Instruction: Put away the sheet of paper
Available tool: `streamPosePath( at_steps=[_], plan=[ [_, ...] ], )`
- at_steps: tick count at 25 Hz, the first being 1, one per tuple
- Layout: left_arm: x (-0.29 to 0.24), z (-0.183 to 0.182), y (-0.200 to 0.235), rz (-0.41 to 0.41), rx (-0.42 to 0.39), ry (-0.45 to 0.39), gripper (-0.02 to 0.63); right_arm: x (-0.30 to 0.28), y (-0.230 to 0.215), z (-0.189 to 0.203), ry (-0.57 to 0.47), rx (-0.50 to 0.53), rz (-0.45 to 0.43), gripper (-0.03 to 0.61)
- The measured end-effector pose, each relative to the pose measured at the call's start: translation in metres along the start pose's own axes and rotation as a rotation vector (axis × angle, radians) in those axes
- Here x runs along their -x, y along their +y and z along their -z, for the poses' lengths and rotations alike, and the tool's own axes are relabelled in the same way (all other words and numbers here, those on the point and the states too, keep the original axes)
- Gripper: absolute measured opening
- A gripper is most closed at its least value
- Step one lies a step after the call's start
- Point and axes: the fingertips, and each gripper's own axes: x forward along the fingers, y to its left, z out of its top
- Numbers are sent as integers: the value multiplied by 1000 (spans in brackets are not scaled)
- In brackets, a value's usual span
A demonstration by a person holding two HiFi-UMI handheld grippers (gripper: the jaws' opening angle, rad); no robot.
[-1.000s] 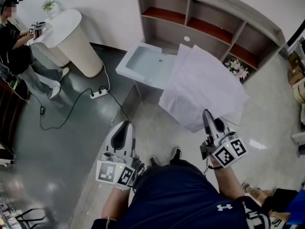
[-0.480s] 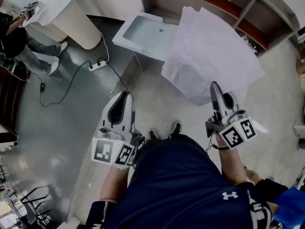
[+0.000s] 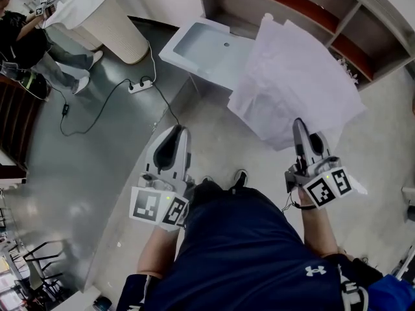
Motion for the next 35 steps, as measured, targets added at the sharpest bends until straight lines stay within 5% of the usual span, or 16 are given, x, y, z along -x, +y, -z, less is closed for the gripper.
streamPosePath(
  at_steps=[17, 35],
  plan=[
    [-37, 26, 1, -42, -4, 34, 54, -24, -51, 23, 42, -46, -8, 15],
    [-115, -2, 130, 46, 48, 17, 54, -149, -37, 29, 68, -40, 100, 15]
  ],
)
